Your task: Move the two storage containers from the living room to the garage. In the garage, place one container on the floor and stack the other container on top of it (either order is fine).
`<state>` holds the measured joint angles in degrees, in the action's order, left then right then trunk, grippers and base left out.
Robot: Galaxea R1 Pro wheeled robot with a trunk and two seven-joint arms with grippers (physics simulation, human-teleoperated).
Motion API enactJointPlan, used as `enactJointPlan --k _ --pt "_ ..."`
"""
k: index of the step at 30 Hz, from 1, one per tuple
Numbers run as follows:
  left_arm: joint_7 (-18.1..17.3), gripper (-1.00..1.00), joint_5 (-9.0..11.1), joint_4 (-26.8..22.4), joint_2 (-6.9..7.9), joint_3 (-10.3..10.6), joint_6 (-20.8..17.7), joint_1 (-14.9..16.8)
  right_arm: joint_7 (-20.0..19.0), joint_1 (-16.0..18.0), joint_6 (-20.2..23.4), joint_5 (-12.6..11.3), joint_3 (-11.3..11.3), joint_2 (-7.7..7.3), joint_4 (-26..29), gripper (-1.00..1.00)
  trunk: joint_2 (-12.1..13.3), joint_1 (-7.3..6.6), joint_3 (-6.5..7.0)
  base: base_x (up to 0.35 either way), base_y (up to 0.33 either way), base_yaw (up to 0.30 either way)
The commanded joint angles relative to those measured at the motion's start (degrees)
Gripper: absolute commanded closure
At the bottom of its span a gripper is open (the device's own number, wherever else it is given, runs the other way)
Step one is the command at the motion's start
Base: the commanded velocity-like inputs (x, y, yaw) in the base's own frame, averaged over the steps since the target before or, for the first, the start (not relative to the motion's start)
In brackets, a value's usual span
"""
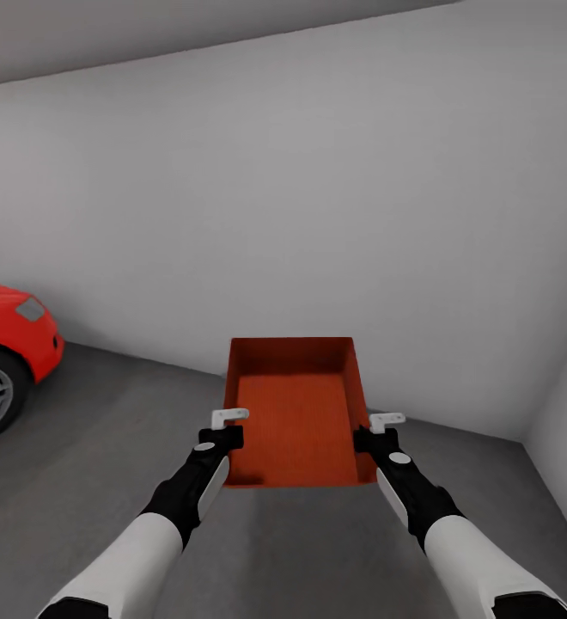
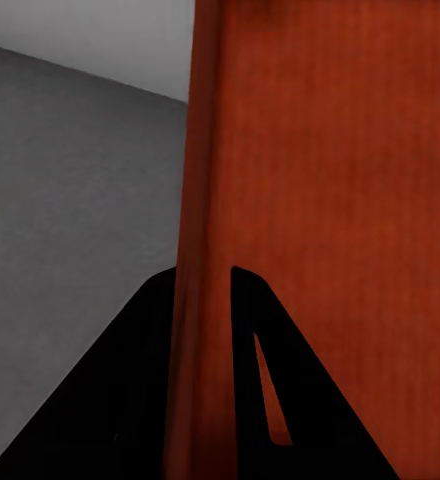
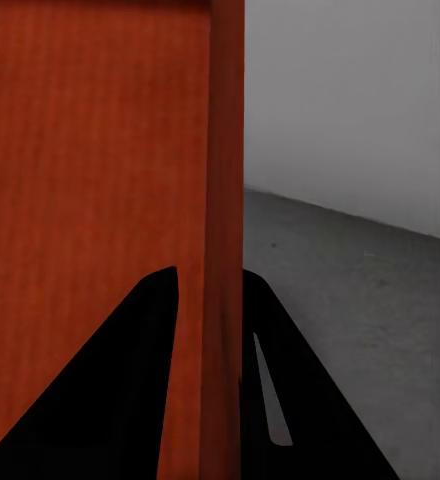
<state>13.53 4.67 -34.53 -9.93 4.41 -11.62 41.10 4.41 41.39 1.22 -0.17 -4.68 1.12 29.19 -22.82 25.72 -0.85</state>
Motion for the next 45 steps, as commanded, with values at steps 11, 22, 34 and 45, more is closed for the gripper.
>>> enactJointPlan --k 11,22,34,45 --pt "0.44 1.00 0.60 -3.08 -0.01 0.16 -0.25 0.03 0.24 0.01 0.10 -0.08 -0.06 0.02 -0.10 1.00 -0.09 0.06 -0.09 0.321 0.135 -0.283" --pt "0.44 1.00 0.60 -3.08 -0.01 0.16 -0.25 0.03 0.24 0.01 0.10 -0.09 -0.06 0.03 -0.10 1.00 -0.09 0.06 -0.09 0.321 0.134 -0.283" --pt "0.44 1.00 0.60 -3.09 -0.01 0.16 -0.25 0.03 0.24 0.01 0.10 -0.09 -0.06 -0.01 -0.10 1.00 -0.09 0.06 -0.09 0.321 0.134 -0.021" --pt "0.44 1.00 0.60 -3.08 0.00 0.16 -0.25 0.03 0.24 0.01 0.14 -0.09 -0.05 -0.06 -0.10 1.00 -0.09 0.06 -0.09 0.321 0.130 0.000"
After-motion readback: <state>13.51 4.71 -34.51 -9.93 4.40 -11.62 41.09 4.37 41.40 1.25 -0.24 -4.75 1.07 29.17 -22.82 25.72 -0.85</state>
